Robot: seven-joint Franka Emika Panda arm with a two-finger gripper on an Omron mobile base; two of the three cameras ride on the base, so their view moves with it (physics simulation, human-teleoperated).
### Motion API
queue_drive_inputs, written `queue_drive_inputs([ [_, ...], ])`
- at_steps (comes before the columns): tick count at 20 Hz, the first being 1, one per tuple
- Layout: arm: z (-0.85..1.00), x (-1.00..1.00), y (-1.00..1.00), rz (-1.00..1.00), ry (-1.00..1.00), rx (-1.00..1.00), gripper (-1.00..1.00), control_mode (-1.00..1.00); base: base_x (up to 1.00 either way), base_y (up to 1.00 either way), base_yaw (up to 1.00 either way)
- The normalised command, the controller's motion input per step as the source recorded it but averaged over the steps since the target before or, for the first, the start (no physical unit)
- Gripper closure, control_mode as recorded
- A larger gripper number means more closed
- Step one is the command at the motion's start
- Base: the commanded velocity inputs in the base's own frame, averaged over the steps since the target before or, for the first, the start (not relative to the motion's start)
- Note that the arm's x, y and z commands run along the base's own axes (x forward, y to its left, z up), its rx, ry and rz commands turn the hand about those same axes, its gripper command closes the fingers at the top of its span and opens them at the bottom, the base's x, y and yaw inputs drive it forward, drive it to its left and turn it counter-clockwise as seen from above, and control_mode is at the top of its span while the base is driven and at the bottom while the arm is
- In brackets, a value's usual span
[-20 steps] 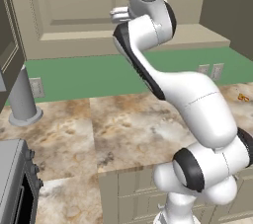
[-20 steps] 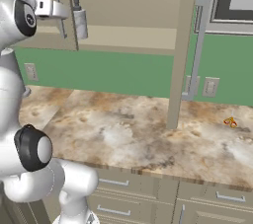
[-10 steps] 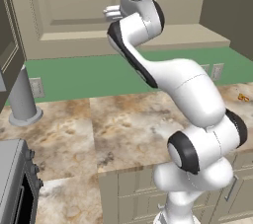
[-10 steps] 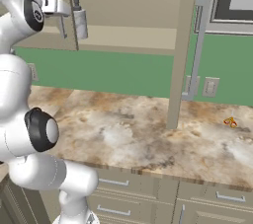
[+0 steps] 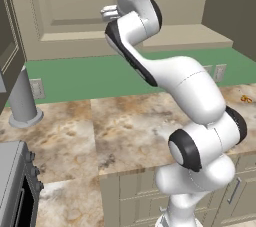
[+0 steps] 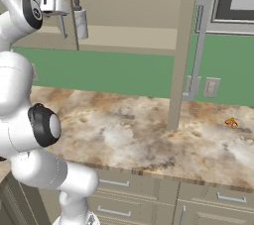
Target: Open the cabinet. Pick the soap dispenser and place it next to the sink. Then close the cabinet.
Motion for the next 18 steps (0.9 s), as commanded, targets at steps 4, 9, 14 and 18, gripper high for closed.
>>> queue_drive_inputs([
  [4, -0.06, 0.17, 0.0, 0.0, 0.0, 0.0, 1.0, -1.0, 0.0, 0.0, 0.0],
  [9, -0.04, -0.01, 0.08, 0.0, -0.03, 0.0, 1.0, -1.0, 0.0, 0.0, 0.0],
  [14, 0.0, -0.07, 0.13, 0.0, 0.0, 0.0, 1.0, -1.0, 0.0, 0.0, 0.0],
  [18, 0.06, -0.14, 0.14, 0.0, 0.0, 0.0, 1.0, -1.0, 0.0, 0.0, 0.0],
])
